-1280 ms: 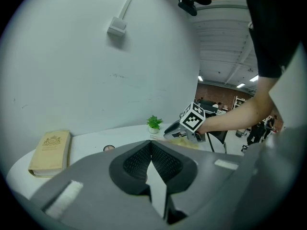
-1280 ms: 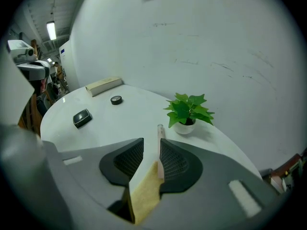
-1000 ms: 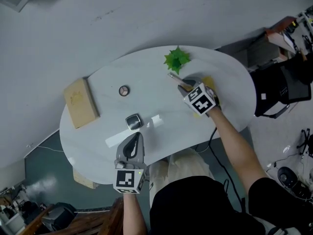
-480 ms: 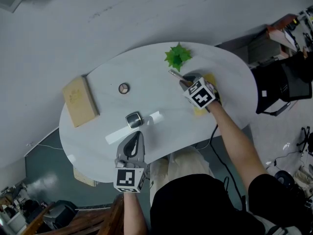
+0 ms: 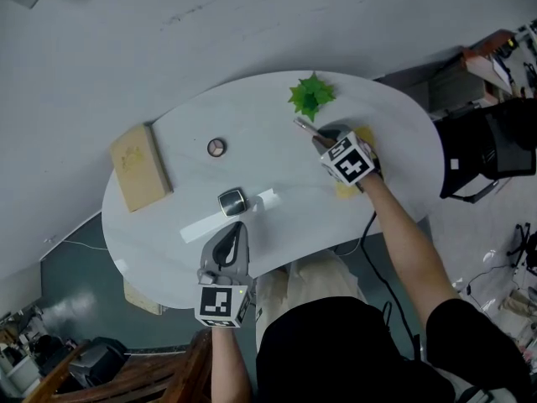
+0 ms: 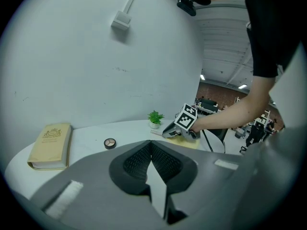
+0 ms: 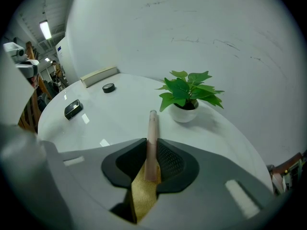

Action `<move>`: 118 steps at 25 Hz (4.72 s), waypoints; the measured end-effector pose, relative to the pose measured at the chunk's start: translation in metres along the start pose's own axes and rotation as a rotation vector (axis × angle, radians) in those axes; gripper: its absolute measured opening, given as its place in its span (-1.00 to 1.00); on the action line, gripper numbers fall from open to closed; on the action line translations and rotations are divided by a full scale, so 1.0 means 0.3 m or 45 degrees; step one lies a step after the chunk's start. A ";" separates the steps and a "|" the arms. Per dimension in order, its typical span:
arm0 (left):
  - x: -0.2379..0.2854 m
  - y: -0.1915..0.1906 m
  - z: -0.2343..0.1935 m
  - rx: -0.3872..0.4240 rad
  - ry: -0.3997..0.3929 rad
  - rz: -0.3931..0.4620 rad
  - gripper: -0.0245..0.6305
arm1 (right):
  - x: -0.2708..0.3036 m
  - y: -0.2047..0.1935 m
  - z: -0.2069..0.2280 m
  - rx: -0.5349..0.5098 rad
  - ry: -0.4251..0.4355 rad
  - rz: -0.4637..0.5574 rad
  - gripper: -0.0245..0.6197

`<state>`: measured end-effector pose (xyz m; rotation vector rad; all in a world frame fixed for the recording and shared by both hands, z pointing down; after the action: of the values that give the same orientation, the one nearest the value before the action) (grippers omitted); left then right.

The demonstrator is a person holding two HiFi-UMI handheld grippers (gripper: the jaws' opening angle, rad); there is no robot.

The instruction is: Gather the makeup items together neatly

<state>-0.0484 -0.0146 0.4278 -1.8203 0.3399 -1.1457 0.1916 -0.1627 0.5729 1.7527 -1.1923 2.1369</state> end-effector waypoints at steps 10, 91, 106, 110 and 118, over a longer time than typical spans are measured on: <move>-0.026 -0.011 -0.012 -0.016 0.027 0.008 -0.93 | -0.041 0.042 -0.049 0.006 0.022 0.044 -0.69; -0.130 -0.146 -0.255 0.109 -0.354 0.016 -0.93 | 0.078 0.071 -0.674 0.649 -0.187 0.104 -0.68; -0.139 -0.149 -0.268 0.112 -0.357 0.017 -0.93 | 0.085 0.072 -0.678 0.641 -0.178 0.088 -0.68; -0.146 -0.149 -0.274 0.109 -0.352 0.021 -0.93 | 0.084 0.075 -0.680 0.638 -0.173 0.093 -0.68; -0.156 -0.147 -0.282 0.107 -0.345 0.029 -0.93 | 0.070 0.081 -0.672 0.630 -0.178 0.100 -0.65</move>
<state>-0.1523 -0.0084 0.4489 -1.8630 0.1520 -0.8701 0.0159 -0.0586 0.5770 2.1027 -0.8117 2.5582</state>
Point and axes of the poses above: the fingertips, and each gripper's own axes: x forward along the fingers, z to its right, y out of its top, the point moved 4 cm from there along -x, backward along the fingers, and after that the axes turned 5 degrees about -z, right-handed, at the moved point
